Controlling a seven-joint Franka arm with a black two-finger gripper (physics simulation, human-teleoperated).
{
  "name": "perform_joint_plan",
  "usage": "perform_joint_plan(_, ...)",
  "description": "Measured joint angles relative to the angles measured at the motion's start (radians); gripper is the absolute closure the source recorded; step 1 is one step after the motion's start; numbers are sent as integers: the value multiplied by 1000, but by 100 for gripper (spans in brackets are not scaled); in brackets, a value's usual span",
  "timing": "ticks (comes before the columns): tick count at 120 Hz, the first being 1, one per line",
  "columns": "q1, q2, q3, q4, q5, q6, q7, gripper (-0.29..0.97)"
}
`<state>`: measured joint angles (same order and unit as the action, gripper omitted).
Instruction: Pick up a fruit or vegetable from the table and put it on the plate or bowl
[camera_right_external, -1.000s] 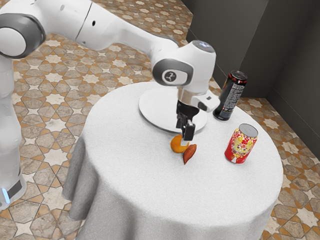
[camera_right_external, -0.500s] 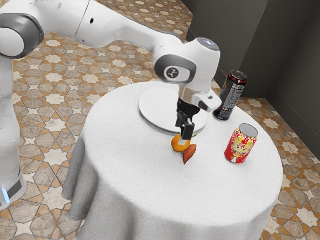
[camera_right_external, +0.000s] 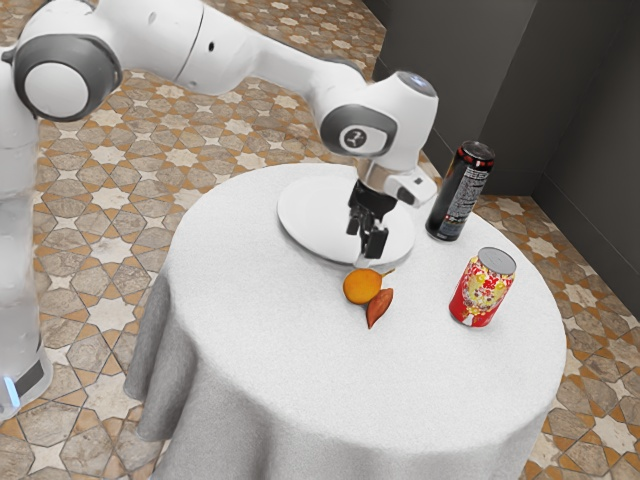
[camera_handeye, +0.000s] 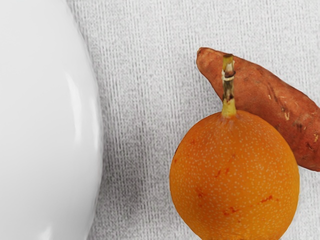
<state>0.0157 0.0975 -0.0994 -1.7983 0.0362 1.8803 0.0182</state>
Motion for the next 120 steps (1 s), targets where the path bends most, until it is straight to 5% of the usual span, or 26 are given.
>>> perform_joint_plan(120,0,23,-52,-57,-73,66,17,0)
